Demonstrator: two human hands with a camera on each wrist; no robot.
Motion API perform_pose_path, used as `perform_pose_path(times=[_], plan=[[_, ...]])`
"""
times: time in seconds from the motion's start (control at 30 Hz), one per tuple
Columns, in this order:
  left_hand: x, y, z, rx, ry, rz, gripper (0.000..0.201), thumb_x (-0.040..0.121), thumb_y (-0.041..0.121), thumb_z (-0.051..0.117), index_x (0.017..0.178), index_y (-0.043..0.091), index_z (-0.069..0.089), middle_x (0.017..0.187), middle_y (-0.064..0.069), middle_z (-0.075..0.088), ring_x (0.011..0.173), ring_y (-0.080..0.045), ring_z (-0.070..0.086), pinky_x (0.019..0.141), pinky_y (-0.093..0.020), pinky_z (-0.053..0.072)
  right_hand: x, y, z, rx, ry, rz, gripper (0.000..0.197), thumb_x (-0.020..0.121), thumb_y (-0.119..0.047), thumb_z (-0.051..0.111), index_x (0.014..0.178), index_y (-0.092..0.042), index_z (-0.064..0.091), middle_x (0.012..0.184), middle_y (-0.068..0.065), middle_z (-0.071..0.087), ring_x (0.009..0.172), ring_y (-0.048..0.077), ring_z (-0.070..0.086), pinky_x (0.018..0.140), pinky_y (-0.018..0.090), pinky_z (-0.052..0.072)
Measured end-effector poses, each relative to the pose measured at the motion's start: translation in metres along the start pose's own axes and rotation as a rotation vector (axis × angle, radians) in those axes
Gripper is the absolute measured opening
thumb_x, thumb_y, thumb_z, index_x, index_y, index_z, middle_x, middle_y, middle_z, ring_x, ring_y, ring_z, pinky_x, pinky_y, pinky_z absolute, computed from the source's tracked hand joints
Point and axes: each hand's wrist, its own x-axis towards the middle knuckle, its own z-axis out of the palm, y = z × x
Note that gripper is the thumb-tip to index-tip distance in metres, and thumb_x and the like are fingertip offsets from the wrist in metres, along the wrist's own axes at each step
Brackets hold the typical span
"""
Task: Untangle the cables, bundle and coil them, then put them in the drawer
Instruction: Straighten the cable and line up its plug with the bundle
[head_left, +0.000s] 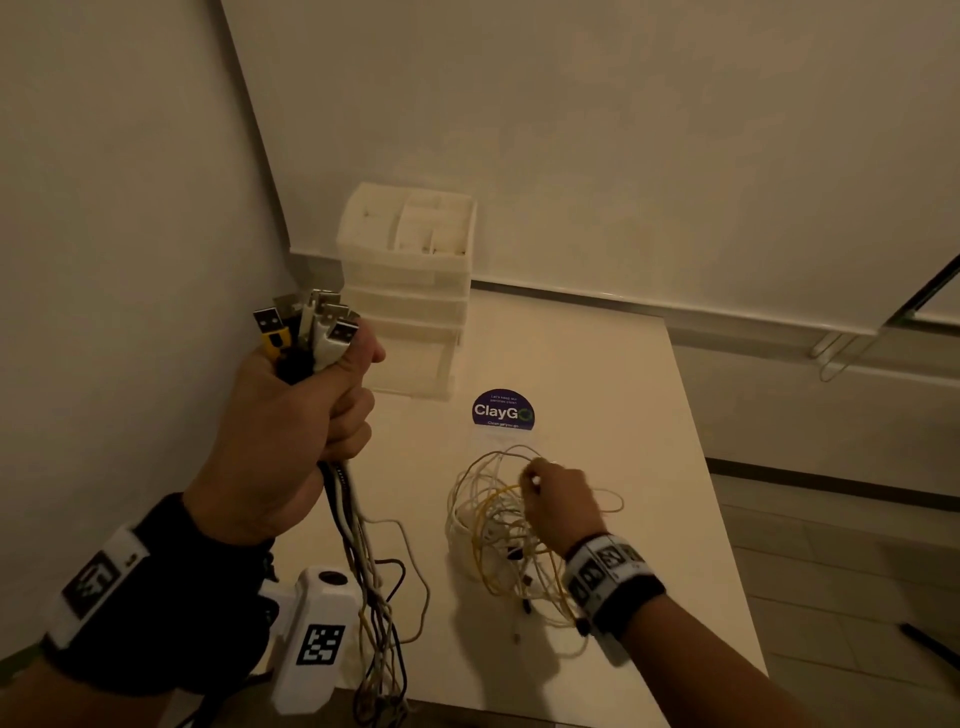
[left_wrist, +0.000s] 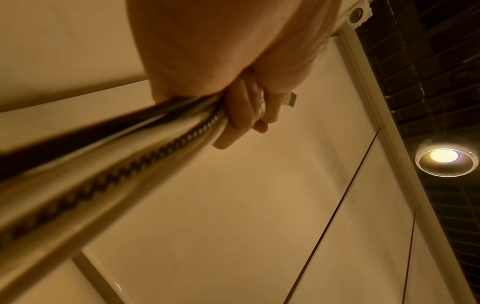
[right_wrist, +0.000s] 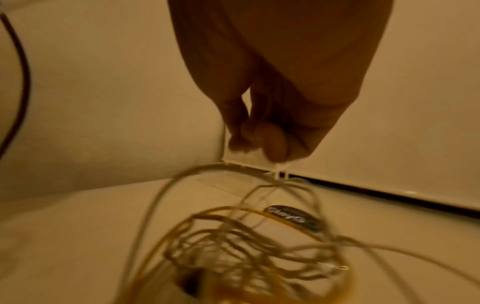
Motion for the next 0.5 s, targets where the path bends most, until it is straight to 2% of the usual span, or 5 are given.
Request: perform_pose_path(times=[0.07, 0.13, 0.33, 0.4, 0.5], plan=[[-0.001, 0.0, 0.002, 0.0, 0.003, 0.005, 0.024, 0.074, 0.038, 0.066, 0.07, 0.015, 0.061, 0.046, 0.005, 0.026, 0.035, -0.006, 0.02, 0.037, -0.014, 0.02, 0.007, -0.025, 0.019, -0.115, -0.211, 0.004, 0.032, 0.096, -0.037, 0.046, 0.109, -0.012, 0.061, 0.112, 0.013, 0.064, 0.1, 0.031, 0.062, 0.085, 0.038, 0.053], [-0.004, 0.002, 0.002, 0.006, 0.006, 0.006, 0.023, 0.074, 0.038, 0.065, 0.07, 0.015, 0.061, 0.046, 0.005, 0.025, 0.035, -0.006, 0.02, 0.038, -0.014, 0.02, 0.009, -0.035, 0.038, -0.144, -0.303, 0.067, 0.042, 0.096, -0.043, 0.045, 0.118, -0.009, 0.056, 0.12, 0.014, 0.059, 0.109, 0.032, 0.059, 0.087, 0.037, 0.047], [-0.01, 0.009, -0.012, 0.024, 0.034, 0.005, 0.024, 0.075, 0.037, 0.065, 0.072, 0.013, 0.061, 0.046, 0.004, 0.026, 0.035, -0.007, 0.02, 0.037, -0.014, 0.02, 0.01, -0.022, 0.063, -0.052, -0.269, 0.23, 0.028, 0.092, -0.025, 0.047, 0.112, -0.009, 0.06, 0.117, 0.013, 0.063, 0.106, 0.03, 0.061, 0.087, 0.033, 0.051], [-0.01, 0.011, -0.017, 0.02, 0.05, 0.009, 0.025, 0.075, 0.038, 0.064, 0.073, 0.013, 0.061, 0.046, 0.004, 0.025, 0.036, -0.007, 0.02, 0.038, -0.014, 0.019, 0.014, -0.031, 0.039, 0.025, -0.225, 0.154, 0.02, 0.088, -0.02, 0.051, 0.097, -0.006, 0.063, 0.103, 0.015, 0.067, 0.096, 0.031, 0.063, 0.079, 0.034, 0.05], [-0.008, 0.011, -0.02, 0.011, 0.05, 0.013, 0.025, 0.075, 0.037, 0.065, 0.073, 0.013, 0.061, 0.046, 0.004, 0.025, 0.035, -0.007, 0.02, 0.038, -0.015, 0.019, 0.022, -0.036, -0.014, 0.267, -0.141, -0.054, 0.012, 0.086, -0.012, 0.058, 0.079, -0.019, 0.065, 0.087, 0.007, 0.071, 0.082, 0.024, 0.066, 0.077, 0.037, 0.053]])
